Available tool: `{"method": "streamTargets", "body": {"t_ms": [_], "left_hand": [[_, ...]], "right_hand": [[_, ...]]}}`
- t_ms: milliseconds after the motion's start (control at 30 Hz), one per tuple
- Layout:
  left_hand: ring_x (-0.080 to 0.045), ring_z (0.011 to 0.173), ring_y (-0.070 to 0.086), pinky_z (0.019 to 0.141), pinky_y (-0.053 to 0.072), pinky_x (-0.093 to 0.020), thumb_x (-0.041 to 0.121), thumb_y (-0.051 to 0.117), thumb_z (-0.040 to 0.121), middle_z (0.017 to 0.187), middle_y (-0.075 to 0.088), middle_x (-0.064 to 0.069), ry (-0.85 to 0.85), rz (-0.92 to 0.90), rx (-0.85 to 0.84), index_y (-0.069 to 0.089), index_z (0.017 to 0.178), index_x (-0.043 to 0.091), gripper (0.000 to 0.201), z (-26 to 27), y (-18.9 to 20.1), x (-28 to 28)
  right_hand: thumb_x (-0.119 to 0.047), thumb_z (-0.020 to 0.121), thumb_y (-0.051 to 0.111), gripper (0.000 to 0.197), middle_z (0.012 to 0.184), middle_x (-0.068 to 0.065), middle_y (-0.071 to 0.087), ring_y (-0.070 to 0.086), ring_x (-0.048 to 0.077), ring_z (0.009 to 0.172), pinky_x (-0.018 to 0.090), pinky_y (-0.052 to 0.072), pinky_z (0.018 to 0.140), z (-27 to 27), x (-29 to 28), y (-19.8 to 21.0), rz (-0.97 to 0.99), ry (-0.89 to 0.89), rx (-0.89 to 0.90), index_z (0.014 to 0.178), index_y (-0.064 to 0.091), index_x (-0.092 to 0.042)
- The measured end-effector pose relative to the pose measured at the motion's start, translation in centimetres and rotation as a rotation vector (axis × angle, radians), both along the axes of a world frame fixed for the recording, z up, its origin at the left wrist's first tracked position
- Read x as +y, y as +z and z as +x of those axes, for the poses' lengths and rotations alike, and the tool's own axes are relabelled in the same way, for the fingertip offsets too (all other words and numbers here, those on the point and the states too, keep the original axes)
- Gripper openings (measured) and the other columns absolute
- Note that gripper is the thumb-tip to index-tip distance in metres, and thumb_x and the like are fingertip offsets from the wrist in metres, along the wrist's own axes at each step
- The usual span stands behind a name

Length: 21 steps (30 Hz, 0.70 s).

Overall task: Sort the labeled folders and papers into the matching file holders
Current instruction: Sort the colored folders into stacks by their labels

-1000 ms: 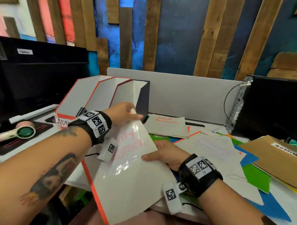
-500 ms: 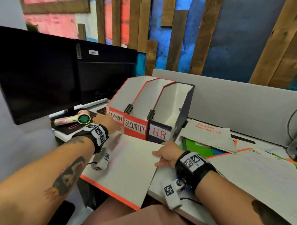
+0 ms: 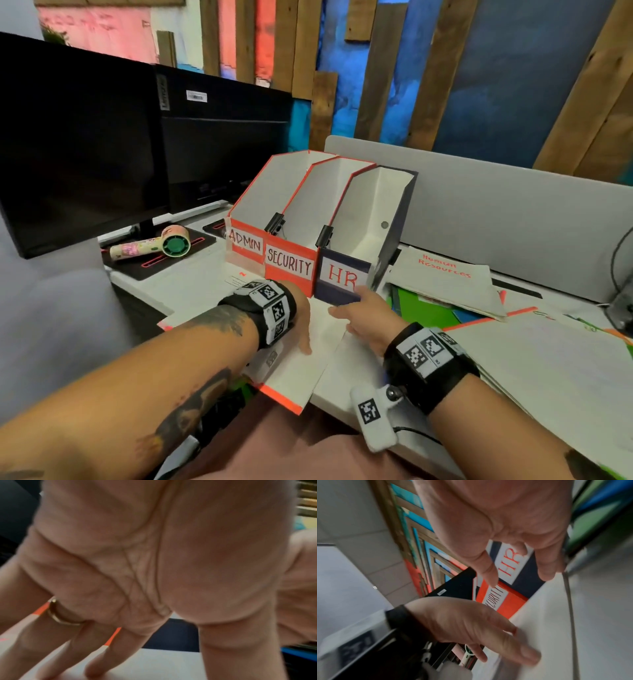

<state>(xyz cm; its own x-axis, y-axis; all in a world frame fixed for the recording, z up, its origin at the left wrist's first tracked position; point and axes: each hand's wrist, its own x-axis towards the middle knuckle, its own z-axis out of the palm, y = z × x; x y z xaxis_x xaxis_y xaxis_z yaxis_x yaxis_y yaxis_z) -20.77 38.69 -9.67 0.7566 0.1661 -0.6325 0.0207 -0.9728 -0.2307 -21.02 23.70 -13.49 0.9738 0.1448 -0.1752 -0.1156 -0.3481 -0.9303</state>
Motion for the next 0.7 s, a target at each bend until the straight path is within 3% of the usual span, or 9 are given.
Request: {"method": "streamTargets", "body": {"t_ms": [67, 100, 233, 300, 367, 433, 500, 567, 700], "left_hand": [[-0.034, 0.129, 0.052, 0.109, 0.043, -0.045, 0.058, 0.078, 0.078, 0.143, 0.055, -0.011, -0.026, 0.005, -0.024, 0.044, 0.147, 0.006, 0.093, -0.4, 1.0, -0.8], [-0.034, 0.131, 0.052, 0.109, 0.043, -0.044, 0.055, 0.078, 0.081, 0.144, 0.054, -0.011, -0.033, -0.005, -0.039, 0.043, 0.147, 0.006, 0.089, -0.2, 1.1, -1.3], [-0.029, 0.123, 0.059, 0.102, 0.047, -0.038, 0.039, 0.067, 0.094, 0.134, 0.062, -0.011, -0.162, -0.166, -0.253, 0.056, 0.135, 0.006, 0.054, -1.3, 3.2, -4.4], [-0.026, 0.107, 0.068, 0.095, 0.052, -0.035, 0.036, 0.066, 0.094, 0.118, 0.070, -0.011, -0.219, -0.263, -0.332, 0.066, 0.115, 0.006, 0.037, -1.0, 3.7, -6.2], [-0.021, 0.079, 0.069, 0.083, 0.056, -0.033, 0.039, 0.068, 0.091, 0.096, 0.074, -0.008, -0.243, -0.397, -0.410, 0.067, 0.084, 0.009, 0.031, -0.2, 3.9, -8.1], [-0.018, 0.066, 0.065, 0.074, 0.057, -0.031, 0.043, 0.070, 0.089, 0.085, 0.073, -0.005, -0.265, -0.503, -0.473, 0.067, 0.079, 0.011, 0.033, 0.4, 4.2, -10.5], [-0.020, 0.080, 0.069, 0.079, 0.058, -0.033, 0.044, 0.071, 0.088, 0.093, 0.073, -0.005, -0.297, -0.597, -0.531, 0.072, 0.095, 0.011, 0.034, 0.5, 4.3, -13.1], [-0.024, 0.096, 0.070, 0.085, 0.059, -0.035, 0.039, 0.073, 0.086, 0.101, 0.074, -0.007, -0.315, -0.702, -0.555, 0.073, 0.101, 0.008, 0.035, 0.5, 3.9, -16.0], [-0.024, 0.095, 0.067, 0.086, 0.054, -0.033, 0.033, 0.074, 0.086, 0.099, 0.073, -0.009, -0.288, -0.868, -0.535, 0.073, 0.097, 0.007, 0.029, 0.7, 2.5, -20.7]], "right_hand": [[-0.022, 0.080, 0.080, 0.058, 0.124, -0.005, 0.063, 0.061, 0.018, 0.112, 0.036, 0.051, 0.100, -1.1, -1.3, 1.5, -0.038, 0.029, -0.109, 0.134, 0.057, -0.019], [-0.019, 0.084, 0.079, 0.045, 0.122, -0.006, 0.064, 0.061, 0.016, 0.112, 0.033, 0.050, 0.100, -1.6, -2.2, 2.3, -0.044, 0.021, -0.140, 0.126, 0.063, -0.017], [-0.017, 0.087, 0.077, 0.016, 0.108, 0.001, 0.073, 0.064, 0.016, 0.102, 0.027, 0.047, 0.079, -2.5, -8.1, 3.9, -0.023, -0.081, -0.160, 0.103, 0.074, -0.015], [-0.017, 0.086, 0.078, 0.013, 0.098, 0.001, 0.072, 0.061, 0.014, 0.085, 0.026, 0.041, 0.068, -3.0, -11.3, 3.8, -0.001, -0.173, -0.134, 0.098, 0.074, -0.013], [-0.011, 0.087, 0.076, 0.012, 0.088, 0.003, 0.069, 0.056, 0.013, 0.075, 0.022, 0.040, 0.061, -3.6, -14.4, 3.5, 0.035, -0.283, -0.139, 0.097, 0.073, -0.006], [-0.005, 0.087, 0.074, 0.012, 0.085, 0.007, 0.068, 0.058, 0.015, 0.076, 0.017, 0.042, 0.059, -4.6, -17.4, 3.4, 0.045, -0.388, -0.166, 0.097, 0.071, -0.001], [-0.008, 0.085, 0.077, 0.013, 0.090, 0.009, 0.071, 0.062, 0.020, 0.087, 0.023, 0.044, 0.067, -5.5, -20.3, 3.0, 0.029, -0.467, -0.182, 0.096, 0.073, -0.002], [-0.011, 0.085, 0.079, 0.014, 0.093, 0.008, 0.071, 0.061, 0.022, 0.090, 0.028, 0.043, 0.068, -6.8, -23.1, 2.5, 0.014, -0.541, -0.181, 0.096, 0.073, -0.005], [-0.017, 0.085, 0.080, 0.024, 0.110, 0.007, 0.068, 0.061, 0.025, 0.100, 0.031, 0.043, 0.074, -9.1, -27.1, 2.2, -0.004, -0.672, -0.152, 0.106, 0.070, -0.011]]}}
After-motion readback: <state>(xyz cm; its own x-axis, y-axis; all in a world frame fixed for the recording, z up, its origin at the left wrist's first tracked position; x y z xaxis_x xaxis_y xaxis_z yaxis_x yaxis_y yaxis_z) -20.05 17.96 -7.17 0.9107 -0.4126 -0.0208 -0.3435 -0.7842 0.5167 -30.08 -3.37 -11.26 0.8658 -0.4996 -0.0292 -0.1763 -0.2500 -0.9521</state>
